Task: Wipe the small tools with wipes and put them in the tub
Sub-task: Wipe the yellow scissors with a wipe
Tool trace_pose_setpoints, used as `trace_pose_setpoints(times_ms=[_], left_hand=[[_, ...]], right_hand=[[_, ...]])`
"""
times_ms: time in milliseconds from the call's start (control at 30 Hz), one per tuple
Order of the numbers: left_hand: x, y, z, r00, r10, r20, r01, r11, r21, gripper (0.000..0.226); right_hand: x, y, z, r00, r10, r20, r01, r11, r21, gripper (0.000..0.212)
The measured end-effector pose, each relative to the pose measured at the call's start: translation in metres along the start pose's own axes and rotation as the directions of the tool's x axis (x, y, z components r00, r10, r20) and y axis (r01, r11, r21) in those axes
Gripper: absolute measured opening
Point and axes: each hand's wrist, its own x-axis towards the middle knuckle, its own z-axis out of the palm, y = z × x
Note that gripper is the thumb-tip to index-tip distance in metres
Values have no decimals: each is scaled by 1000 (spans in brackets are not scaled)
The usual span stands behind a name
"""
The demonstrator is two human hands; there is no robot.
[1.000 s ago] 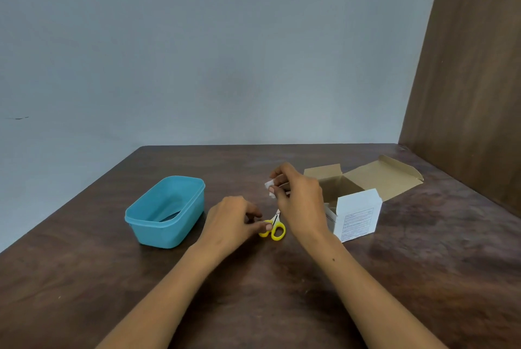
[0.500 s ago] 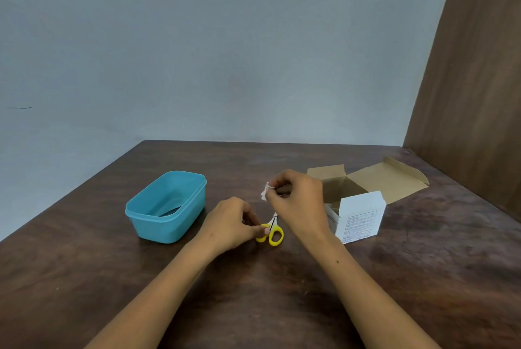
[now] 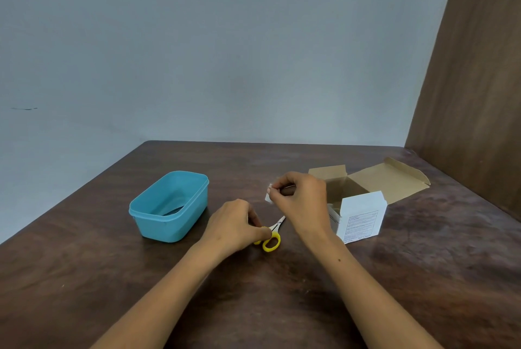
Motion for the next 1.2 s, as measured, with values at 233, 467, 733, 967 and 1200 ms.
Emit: trace_pose_setpoints(times_ms=[233, 467, 733, 967, 1200], left_hand=[[-3, 0, -1, 997, 74, -2, -74, 995, 67, 60], [0, -5, -3, 993, 87, -82, -96, 989, -113, 29], [5, -12, -7, 989, -148, -4, 76, 534, -842, 17], [3, -5, -14, 988, -128, 86, 118, 266, -957, 16], [1, -2, -12, 981, -193, 0, 52, 263, -963, 16]], right_hand=[[1, 0, -2, 1000, 5, 4, -5, 1000, -31, 5], [1, -1, -4, 997, 0, -73, 2, 1000, 28, 8], [1, 0, -3, 984, -74, -160, 93, 989, 112, 8], [2, 4, -1, 955, -217, -204, 227, 973, 29, 15], [0, 0, -4, 901, -315, -298, 332, 943, 9, 15]])
